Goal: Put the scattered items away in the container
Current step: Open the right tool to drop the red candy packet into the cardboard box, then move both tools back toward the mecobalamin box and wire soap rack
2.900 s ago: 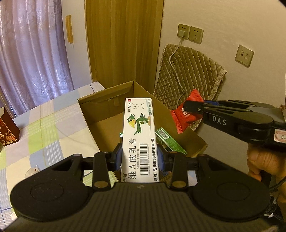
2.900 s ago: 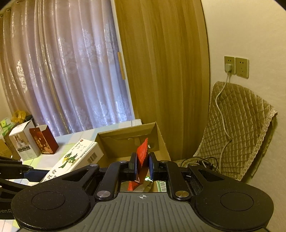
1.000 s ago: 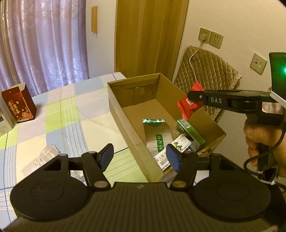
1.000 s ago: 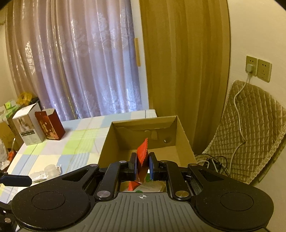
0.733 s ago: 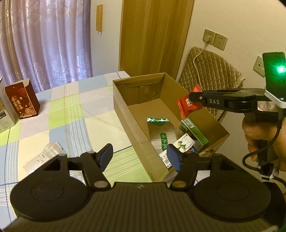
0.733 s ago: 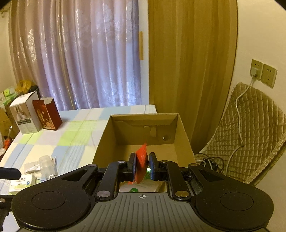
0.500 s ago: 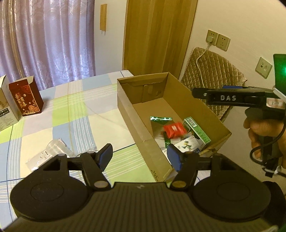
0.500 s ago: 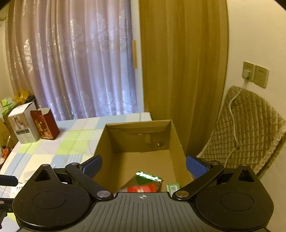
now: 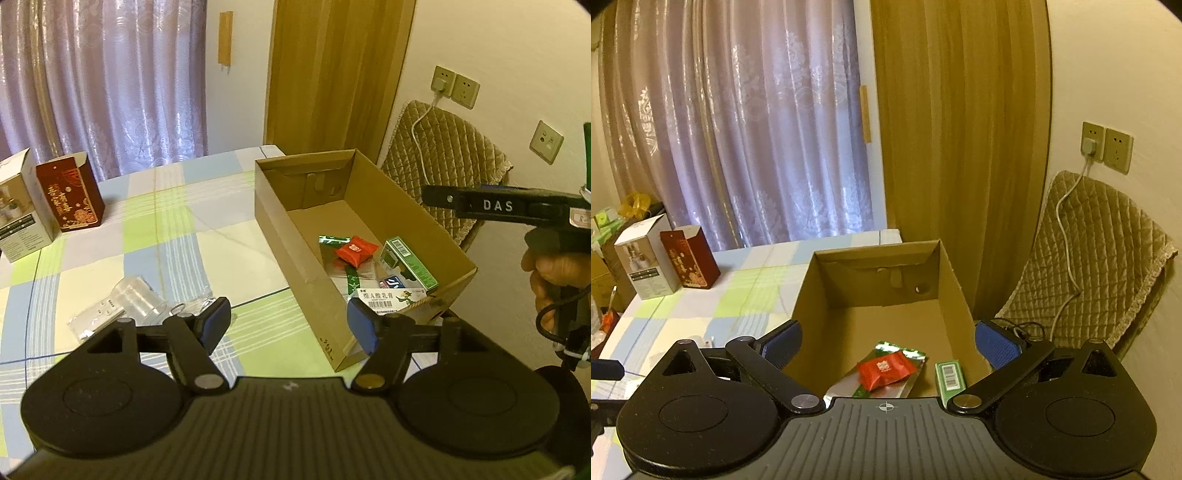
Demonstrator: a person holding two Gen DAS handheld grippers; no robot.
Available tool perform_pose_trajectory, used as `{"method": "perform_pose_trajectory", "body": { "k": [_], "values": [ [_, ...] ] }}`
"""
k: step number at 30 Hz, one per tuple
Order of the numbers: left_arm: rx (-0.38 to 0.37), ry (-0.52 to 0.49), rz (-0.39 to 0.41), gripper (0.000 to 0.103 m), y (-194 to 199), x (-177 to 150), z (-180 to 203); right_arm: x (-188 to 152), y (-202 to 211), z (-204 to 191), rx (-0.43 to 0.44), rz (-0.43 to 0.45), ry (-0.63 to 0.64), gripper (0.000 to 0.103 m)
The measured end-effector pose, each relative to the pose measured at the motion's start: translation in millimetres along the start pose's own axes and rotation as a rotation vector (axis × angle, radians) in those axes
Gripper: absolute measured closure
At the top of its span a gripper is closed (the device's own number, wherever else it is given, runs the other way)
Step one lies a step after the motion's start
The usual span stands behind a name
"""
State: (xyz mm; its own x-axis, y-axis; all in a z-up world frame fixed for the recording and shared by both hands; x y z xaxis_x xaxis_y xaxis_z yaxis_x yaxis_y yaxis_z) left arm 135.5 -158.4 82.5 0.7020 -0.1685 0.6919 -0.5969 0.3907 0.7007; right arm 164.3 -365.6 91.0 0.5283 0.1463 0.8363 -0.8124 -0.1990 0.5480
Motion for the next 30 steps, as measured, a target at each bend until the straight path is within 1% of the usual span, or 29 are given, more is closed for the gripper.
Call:
{"method": "perform_pose_trajectory", "body": {
  "k": [10, 12, 13, 22, 26, 30],
  "values": [
    [0.043, 0.03, 0.035, 0.032, 35.9, -11.9, -27.2, 2.3, 20.4, -33.8, 0.046, 0.008, 0.024, 0.0],
    [0.057, 0.034, 0.046, 0.028, 45.7, -15.7, -36.5, 4.8, 24.3, -44.7, 0.065, 0.013, 0.035, 0.0],
    [0.065, 0.036, 0.05, 0.028, 50.6, -17.7, -42.0, 5.9, 26.2, -50.5, 0.074, 0.017, 0.041, 0.0],
    [0.202, 0.093, 0.072, 0.022, 95.1, -47.8, -108.4, 6.7, 39.5, -112.6, 0.177, 0.032, 0.101, 0.0],
    [0.248, 0.099, 0.087, 0.019, 111.6, -60.1, -130.2, -0.6, 41.1, -139.2, 0.22, 0.019, 0.133, 0.0],
    [0.286, 0.113, 0.098, 0.017, 124.1, -70.0, -143.7, -10.8, 43.4, -160.8, 0.258, 0.003, 0.157, 0.0]
  ]
}}
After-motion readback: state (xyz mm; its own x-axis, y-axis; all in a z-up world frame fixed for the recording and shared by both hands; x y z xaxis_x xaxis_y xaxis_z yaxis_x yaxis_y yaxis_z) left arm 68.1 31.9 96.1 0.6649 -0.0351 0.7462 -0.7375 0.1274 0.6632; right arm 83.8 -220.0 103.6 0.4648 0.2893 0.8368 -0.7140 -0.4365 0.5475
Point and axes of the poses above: each gripper's, at about its wrist camera, not at the fingertips, and y roughly against the way its jaws point, z to its right, x to its top, the point moved 1 cm from there along -y, roughly the way its jaws point, and after that the axes turned 7 degrees about y, right-handed, at the moved point
